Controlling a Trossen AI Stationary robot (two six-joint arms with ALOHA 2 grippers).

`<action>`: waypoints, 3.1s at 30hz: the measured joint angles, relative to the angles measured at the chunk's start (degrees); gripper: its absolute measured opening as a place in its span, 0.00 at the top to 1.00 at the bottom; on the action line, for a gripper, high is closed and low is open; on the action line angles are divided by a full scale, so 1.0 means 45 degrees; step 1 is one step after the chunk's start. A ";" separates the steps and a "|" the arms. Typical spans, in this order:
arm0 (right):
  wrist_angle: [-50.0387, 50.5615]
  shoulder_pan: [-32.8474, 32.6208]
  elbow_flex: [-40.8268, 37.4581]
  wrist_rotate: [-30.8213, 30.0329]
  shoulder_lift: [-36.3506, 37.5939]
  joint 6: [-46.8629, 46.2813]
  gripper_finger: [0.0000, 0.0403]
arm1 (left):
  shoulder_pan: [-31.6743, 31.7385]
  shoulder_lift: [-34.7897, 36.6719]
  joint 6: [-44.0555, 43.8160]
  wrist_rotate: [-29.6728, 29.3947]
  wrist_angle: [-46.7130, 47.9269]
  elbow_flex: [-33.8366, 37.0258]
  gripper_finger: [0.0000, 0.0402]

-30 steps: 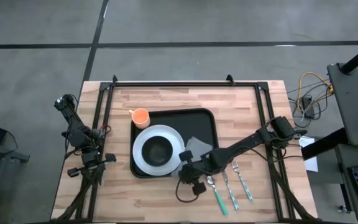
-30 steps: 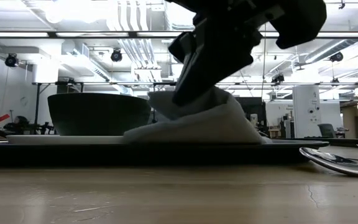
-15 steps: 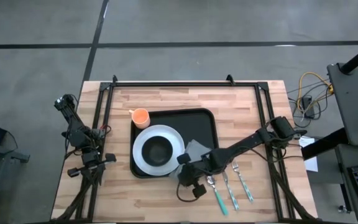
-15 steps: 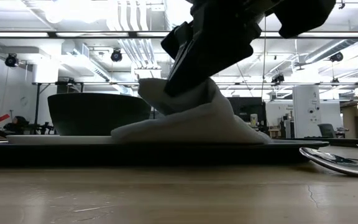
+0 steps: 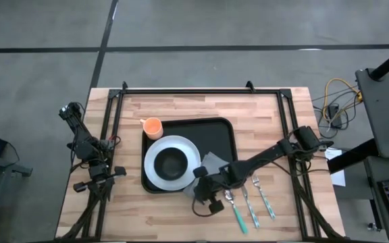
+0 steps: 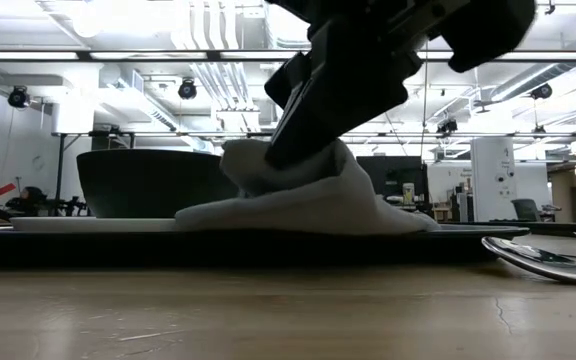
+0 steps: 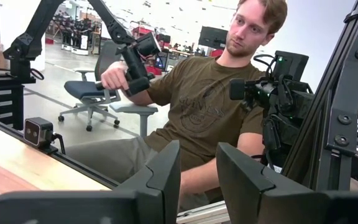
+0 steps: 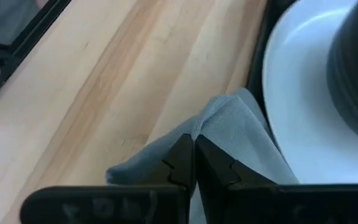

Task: Set up tray
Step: Put the gray table napkin on the black tray to the right of the white plate

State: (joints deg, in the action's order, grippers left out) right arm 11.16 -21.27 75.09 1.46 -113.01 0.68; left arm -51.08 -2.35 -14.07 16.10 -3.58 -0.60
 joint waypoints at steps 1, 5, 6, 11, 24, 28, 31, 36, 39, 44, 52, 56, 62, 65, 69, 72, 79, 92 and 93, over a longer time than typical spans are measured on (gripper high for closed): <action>-0.0006 0.0030 0.0000 -0.0039 0.0000 -0.0193 0.98 | -0.0002 0.0000 0.0000 0.0000 0.0001 0.0000 0.79; -0.0011 0.0125 0.0002 -0.0397 0.0000 -0.0738 0.98 | -0.0002 0.0000 -0.0004 0.0000 -0.0003 0.0000 0.79; -0.0011 0.0132 0.0005 -0.0409 0.0000 -0.0813 0.97 | -0.0001 0.0000 -0.0003 0.0000 -0.0002 0.0000 0.79; -0.0044 0.0201 0.0005 -0.0412 0.0000 -0.1446 0.92 | -0.0002 0.0000 -0.0001 0.0000 -0.0003 0.0000 0.79; -0.0219 0.0382 0.0292 -0.0461 0.0000 -0.2393 0.63 | 0.0001 0.0000 0.0001 0.0000 -0.0004 0.0000 0.79; 0.1643 0.0462 0.0979 -0.0463 0.0022 -0.3105 0.59 | -0.0003 0.0000 0.0001 0.0000 -0.0004 0.0000 0.79; 0.3109 0.0489 0.1355 -0.0463 0.0029 -0.4228 0.59 | -0.0001 0.0000 0.0000 0.0000 -0.0004 0.0000 0.79; 0.3817 0.0489 0.1375 -0.0607 0.0029 -0.4978 0.61 | 0.0001 0.0000 -0.0004 0.0000 -0.0003 0.0000 0.79; 0.3692 0.0479 0.1375 -0.0605 0.0029 -0.5123 0.62 | 0.0001 0.0000 -0.0004 0.0000 -0.0004 0.0000 0.79; 0.3739 0.0514 0.1375 -0.0613 0.0034 -0.5008 0.64 | -0.0002 0.0000 0.0000 0.0000 -0.0004 0.0000 0.79; 0.5906 0.1788 0.1370 -0.0548 0.0053 -0.7555 0.67 | -0.0002 0.0002 -0.0001 0.0000 -0.0004 0.0000 0.79; 0.6444 0.2739 0.1165 0.0601 0.0058 -1.0158 0.66 | -0.0002 0.0000 0.0001 0.0000 -0.0004 0.0000 0.79; 0.6500 0.3224 0.0988 0.0835 -0.0086 -1.1477 0.65 | -0.0003 0.0000 0.0001 0.0000 -0.0004 0.0000 0.79; 0.6560 0.3210 0.0967 0.1189 -0.0184 -1.1670 0.64 | -0.0001 0.0005 -0.0001 0.0000 -0.0002 0.0000 0.79; 0.7027 0.3199 0.0967 0.1353 -0.0186 -1.1739 0.64 | 0.0001 0.0004 0.0001 0.0000 -0.0004 0.0000 0.79; 0.7506 0.3218 0.0967 0.1254 -0.0189 -1.1731 0.64 | -0.0002 0.0005 -0.0002 0.0000 -0.0004 0.0000 0.79; 0.7849 0.3219 0.0768 0.0663 -0.0189 -1.1734 0.64 | 0.0000 0.0000 -0.0001 0.0000 -0.0004 0.0000 0.79; 0.7814 0.4053 -0.0152 0.0517 -0.0136 -1.1416 0.67 | 0.0001 0.0005 -0.0004 0.0000 -0.0004 0.0000 0.79; 0.7819 0.4133 -0.0155 0.0488 -0.0136 -1.1242 0.67 | -0.0002 0.0001 -0.0003 0.0000 -0.0004 0.0000 0.79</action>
State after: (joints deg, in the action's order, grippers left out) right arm 46.35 -2.67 74.39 3.66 -113.62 -49.91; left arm -51.09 -2.35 -14.08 16.10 -3.60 -0.60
